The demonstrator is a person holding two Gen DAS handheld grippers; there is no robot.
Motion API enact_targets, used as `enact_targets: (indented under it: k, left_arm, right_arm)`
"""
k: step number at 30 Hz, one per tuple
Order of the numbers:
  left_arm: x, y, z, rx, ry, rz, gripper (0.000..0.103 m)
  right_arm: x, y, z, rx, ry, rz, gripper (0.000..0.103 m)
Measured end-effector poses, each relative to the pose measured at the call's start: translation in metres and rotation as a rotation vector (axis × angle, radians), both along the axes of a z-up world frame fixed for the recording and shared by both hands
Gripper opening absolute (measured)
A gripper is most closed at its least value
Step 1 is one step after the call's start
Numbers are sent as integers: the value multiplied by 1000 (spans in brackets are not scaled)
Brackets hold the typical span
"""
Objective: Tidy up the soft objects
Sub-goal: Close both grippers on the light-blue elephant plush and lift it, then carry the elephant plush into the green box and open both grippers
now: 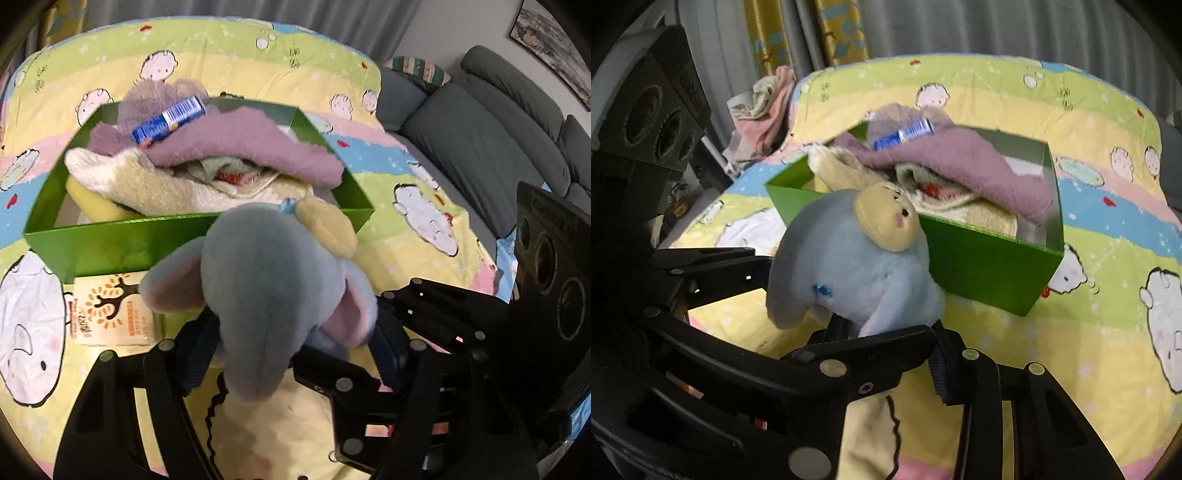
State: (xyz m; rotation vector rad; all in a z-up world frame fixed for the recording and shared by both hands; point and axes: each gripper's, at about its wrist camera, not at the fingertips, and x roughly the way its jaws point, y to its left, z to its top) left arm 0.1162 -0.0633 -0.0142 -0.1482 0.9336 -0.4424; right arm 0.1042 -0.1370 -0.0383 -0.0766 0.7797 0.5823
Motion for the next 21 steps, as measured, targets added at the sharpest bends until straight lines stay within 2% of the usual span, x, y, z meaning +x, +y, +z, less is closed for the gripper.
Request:
enact_targets:
  k: [10,21]
  left_arm:
    - [-17,11,49,-12,-120,17,72]
    - [22,16,78,-10,-193,39,72]
  right_arm:
    - [-14,9,51,17,-126,22,42]
    - [22,15,82,8,-204,10,42]
